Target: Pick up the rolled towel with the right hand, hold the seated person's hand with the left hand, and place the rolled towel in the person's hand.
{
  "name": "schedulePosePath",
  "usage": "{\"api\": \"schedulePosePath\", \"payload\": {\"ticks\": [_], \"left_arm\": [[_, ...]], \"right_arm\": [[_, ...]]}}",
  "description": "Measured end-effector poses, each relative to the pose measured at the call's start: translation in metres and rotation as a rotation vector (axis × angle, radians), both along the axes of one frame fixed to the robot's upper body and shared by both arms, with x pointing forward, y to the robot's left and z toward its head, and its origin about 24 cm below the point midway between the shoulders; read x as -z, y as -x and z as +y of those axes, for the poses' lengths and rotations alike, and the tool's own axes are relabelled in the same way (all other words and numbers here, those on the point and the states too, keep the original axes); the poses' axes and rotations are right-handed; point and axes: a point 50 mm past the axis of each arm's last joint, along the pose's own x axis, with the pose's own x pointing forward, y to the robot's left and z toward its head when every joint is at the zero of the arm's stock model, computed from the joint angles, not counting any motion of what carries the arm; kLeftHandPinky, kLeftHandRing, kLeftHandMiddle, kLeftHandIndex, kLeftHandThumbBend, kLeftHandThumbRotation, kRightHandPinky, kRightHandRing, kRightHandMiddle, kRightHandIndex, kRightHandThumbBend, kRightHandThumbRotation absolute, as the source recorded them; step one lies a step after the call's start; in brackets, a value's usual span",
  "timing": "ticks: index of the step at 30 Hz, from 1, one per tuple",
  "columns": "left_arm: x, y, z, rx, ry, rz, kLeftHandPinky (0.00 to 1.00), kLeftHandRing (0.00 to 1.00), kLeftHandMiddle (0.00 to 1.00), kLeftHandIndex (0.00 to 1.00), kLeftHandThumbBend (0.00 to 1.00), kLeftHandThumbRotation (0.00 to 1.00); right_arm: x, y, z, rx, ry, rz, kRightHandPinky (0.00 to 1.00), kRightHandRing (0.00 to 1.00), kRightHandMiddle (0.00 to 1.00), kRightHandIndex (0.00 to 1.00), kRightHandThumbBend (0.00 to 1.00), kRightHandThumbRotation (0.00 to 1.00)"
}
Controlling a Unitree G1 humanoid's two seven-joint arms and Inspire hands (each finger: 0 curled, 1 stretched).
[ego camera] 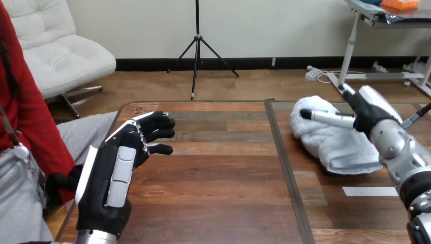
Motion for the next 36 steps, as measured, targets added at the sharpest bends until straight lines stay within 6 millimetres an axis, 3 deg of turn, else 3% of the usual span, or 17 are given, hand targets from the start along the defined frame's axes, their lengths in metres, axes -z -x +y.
{"api": "schedulePosePath", "payload": {"ticks": [8, 25, 28, 31, 34, 36], "left_arm": [[0.0, 0.0, 0.001, 0.002, -0.015, -0.003, 0.59, 0.72, 0.71, 0.64, 0.68, 1.0], [-0.001, 0.0, 0.003, -0.004, -0.025, -0.005, 0.6, 0.71, 0.7, 0.63, 0.76, 1.0], [0.0, 0.0, 0.003, -0.005, -0.024, 0.002, 0.6, 0.71, 0.7, 0.63, 0.77, 1.0], [0.0, 0.0, 0.003, -0.004, -0.023, 0.008, 0.6, 0.72, 0.7, 0.63, 0.77, 1.0], [0.0, 0.0, 0.003, -0.004, -0.023, 0.009, 0.6, 0.72, 0.7, 0.63, 0.77, 1.0], [0.0, 0.0, 0.003, -0.004, -0.023, 0.009, 0.6, 0.72, 0.7, 0.63, 0.76, 1.0]], "right_arm": [[0.005, 0.001, 0.004, 0.0, 0.027, 0.037, 0.89, 0.99, 1.0, 1.0, 1.0, 0.62], [0.015, 0.004, 0.007, -0.011, 0.118, 0.139, 0.91, 0.98, 0.99, 1.0, 1.0, 0.66], [0.016, 0.005, 0.007, -0.016, 0.134, 0.154, 0.81, 0.92, 0.93, 0.95, 1.0, 0.67], [0.016, 0.005, 0.007, -0.021, 0.15, 0.163, 0.62, 0.78, 0.79, 0.81, 1.0, 0.68], [0.017, 0.005, 0.008, -0.029, 0.166, 0.169, 0.55, 0.74, 0.76, 0.78, 1.0, 0.67], [0.017, 0.005, 0.009, -0.034, 0.175, 0.174, 0.57, 0.76, 0.79, 0.8, 1.0, 0.65]]}}
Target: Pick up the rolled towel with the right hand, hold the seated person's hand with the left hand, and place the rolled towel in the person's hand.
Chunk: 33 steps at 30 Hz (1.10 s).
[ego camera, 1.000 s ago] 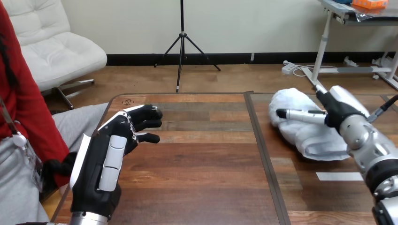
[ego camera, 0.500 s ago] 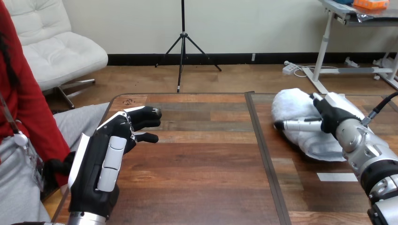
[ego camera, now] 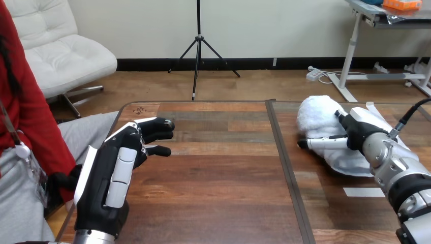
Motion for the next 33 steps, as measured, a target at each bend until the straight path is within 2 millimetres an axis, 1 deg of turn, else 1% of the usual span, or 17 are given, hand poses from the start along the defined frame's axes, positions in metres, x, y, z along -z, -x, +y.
{"api": "schedulePosePath", "payload": {"ticks": [1, 3, 4, 7, 10, 12, 14, 19, 21, 26, 28, 30, 33], "left_arm": [[-0.0001, 0.0, 0.0, 0.0, 0.0, 0.0, 0.6, 0.72, 0.7, 0.63, 0.76, 1.0], [-0.0003, 0.0, 0.0, 0.0, 0.0, -0.001, 0.6, 0.72, 0.7, 0.63, 0.76, 1.0], [-0.0005, 0.0, -0.0001, 0.0, 0.0, -0.001, 0.6, 0.72, 0.7, 0.63, 0.76, 1.0], [-0.0009, -0.0002, -0.0002, 0.001, 0.0, -0.001, 0.6, 0.72, 0.71, 0.63, 0.76, 1.0], [-0.0011, -0.0004, -0.0002, 0.002, -0.001, 0.003, 0.6, 0.72, 0.71, 0.64, 0.75, 1.0], [-0.0011, -0.0005, -0.0001, 0.002, -0.002, 0.006, 0.61, 0.73, 0.71, 0.64, 0.75, 1.0], [-0.0011, -0.0004, 0.0, 0.002, -0.002, 0.009, 0.61, 0.73, 0.72, 0.64, 0.75, 1.0], [-0.0015, 0.0, 0.0001, 0.002, -0.003, 0.015, 0.61, 0.73, 0.72, 0.64, 0.74, 1.0], [-0.0019, 0.0002, 0.0001, 0.002, -0.003, 0.016, 0.62, 0.74, 0.72, 0.64, 0.73, 1.0], [-0.0032, 0.0005, 0.0001, -0.001, -0.002, 0.015, 0.62, 0.74, 0.72, 0.64, 0.72, 1.0], [-0.0039, 0.0005, 0.0001, -0.001, -0.002, 0.014, 0.62, 0.74, 0.72, 0.64, 0.71, 1.0], [-0.0045, 0.0005, 0.0001, -0.001, -0.002, 0.012, 0.63, 0.74, 0.72, 0.63, 0.71, 1.0], [-0.0052, 0.0004, 0.0001, -0.001, -0.001, 0.01, 0.63, 0.74, 0.72, 0.63, 0.71, 1.0]], "right_arm": [[0.0002, 0.0, 0.0004, -0.001, 0.001, 0.002, 0.58, 0.77, 0.8, 0.81, 1.0, 0.64], [0.0008, 0.0001, 0.0009, 0.001, 0.0, 0.005, 0.64, 0.8, 0.84, 0.84, 1.0, 0.59], [0.001, 0.0002, 0.0012, 0.003, 0.0, 0.006, 0.65, 0.81, 0.85, 0.85, 1.0, 0.58], [0.0016, 0.0002, 0.0021, 0.005, 0.0, 0.009, 0.66, 0.79, 0.84, 0.84, 1.0, 0.5], [0.002, 0.0001, 0.003, 0.005, 0.0, 0.008, 0.64, 0.76, 0.81, 0.8, 1.0, 0.42], [0.0023, 0.0001, 0.0036, 0.006, 0.002, 0.006, 0.6, 0.71, 0.76, 0.76, 1.0, 0.32], [0.0027, 0.0001, 0.0043, 0.005, 0.004, 0.003, 0.58, 0.69, 0.74, 0.74, 1.0, 0.29], [0.0035, 0.0002, 0.0059, -0.001, 0.02, -0.015, 0.53, 0.64, 0.69, 0.66, 0.95, 0.16], [0.0036, 0.0001, 0.0066, -0.005, 0.027, -0.027, 0.51, 0.61, 0.65, 0.6, 0.91, 0.11], [0.0027, -0.0004, 0.0077, -0.015, 0.043, -0.061, 0.49, 0.59, 0.63, 0.54, 0.85, 0.04], [0.0019, -0.0009, 0.0082, -0.019, 0.047, -0.076, 0.49, 0.59, 0.62, 0.52, 0.83, 0.03], [0.001, -0.0014, 0.0086, -0.021, 0.048, -0.089, 0.47, 0.57, 0.59, 0.49, 0.8, 0.01], [0.0, -0.002, 0.0094, -0.027, 0.048, -0.105, 0.45, 0.54, 0.57, 0.48, 0.79, 0.01]]}}
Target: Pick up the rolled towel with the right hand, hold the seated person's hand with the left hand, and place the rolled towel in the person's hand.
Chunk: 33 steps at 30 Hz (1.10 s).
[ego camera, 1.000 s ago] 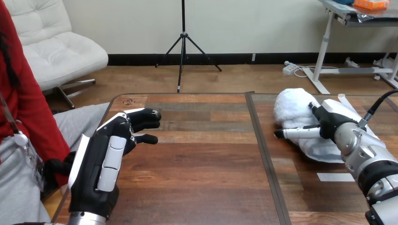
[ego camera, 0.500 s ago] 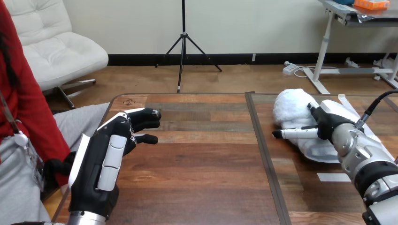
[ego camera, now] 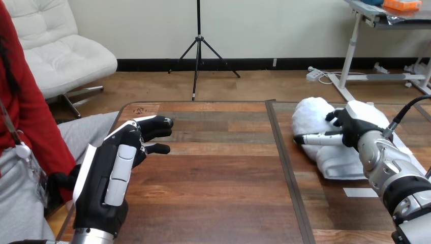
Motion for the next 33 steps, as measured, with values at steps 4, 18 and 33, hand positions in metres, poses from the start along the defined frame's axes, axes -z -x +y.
{"api": "schedulePosePath", "payload": {"ticks": [4, 18, 33], "left_arm": [[-0.0003, 0.0, 0.0001, 0.0, 0.002, -0.001, 0.63, 0.74, 0.72, 0.63, 0.7, 1.0], [-0.0002, 0.0, 0.0011, -0.006, 0.004, 0.0, 0.63, 0.73, 0.71, 0.62, 0.69, 1.0], [-0.0004, 0.0004, 0.0036, -0.015, 0.007, -0.001, 0.64, 0.74, 0.72, 0.61, 0.68, 1.0]], "right_arm": [[-0.0004, -0.0002, 0.0005, -0.003, 0.002, -0.018, 0.43, 0.52, 0.55, 0.46, 0.77, 0.0], [-0.0002, 0.0002, 0.0018, -0.015, 0.005, -0.052, 0.41, 0.51, 0.54, 0.46, 0.75, 0.0], [0.004, 0.003, 0.0033, -0.045, -0.01, -0.065, 0.42, 0.5, 0.53, 0.46, 0.76, 0.0]]}}
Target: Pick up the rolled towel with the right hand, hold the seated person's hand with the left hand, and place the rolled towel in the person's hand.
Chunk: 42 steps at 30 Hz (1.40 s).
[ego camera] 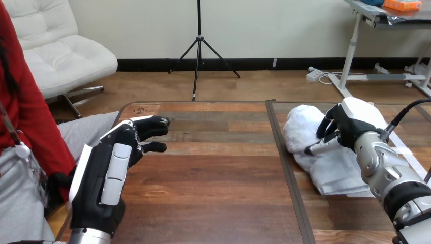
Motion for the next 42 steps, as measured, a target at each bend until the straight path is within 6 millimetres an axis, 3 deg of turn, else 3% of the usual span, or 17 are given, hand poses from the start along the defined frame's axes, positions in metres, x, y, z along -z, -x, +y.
{"api": "schedulePosePath", "payload": {"ticks": [14, 20, 26, 36, 42], "left_arm": [[0.0, 0.001, 0.003, -0.01, -0.003, 0.002, 0.64, 0.74, 0.72, 0.6, 0.66, 1.0], [0.0, 0.001, 0.004, -0.013, 0.0, 0.001, 0.64, 0.74, 0.72, 0.6, 0.66, 1.0], [0.0, 0.001, 0.004, -0.013, 0.0, 0.0, 0.64, 0.74, 0.72, 0.6, 0.66, 1.0], [0.0, 0.001, 0.004, -0.007, -0.003, -0.002, 0.64, 0.74, 0.72, 0.59, 0.66, 1.0], [0.0, 0.001, 0.004, -0.007, -0.005, -0.002, 0.64, 0.74, 0.72, 0.58, 0.68, 1.0]], "right_arm": [[0.0, 0.0, -0.001, -0.004, -0.006, -0.004, 0.44, 0.53, 0.55, 0.46, 0.78, 0.0], [0.0, 0.0, -0.001, 0.0, -0.007, 0.006, 0.44, 0.52, 0.56, 0.48, 0.84, 0.01], [-0.002, -0.001, -0.002, 0.006, -0.006, 0.033, 0.42, 0.52, 0.57, 0.52, 0.88, 0.1], [-0.014, -0.009, 0.0, 0.006, 0.009, 0.111, 0.49, 0.62, 0.68, 0.68, 0.93, 0.26], [-0.021, -0.014, 0.002, -0.001, 0.022, 0.164, 0.55, 0.68, 0.74, 0.73, 0.91, 0.29]]}}
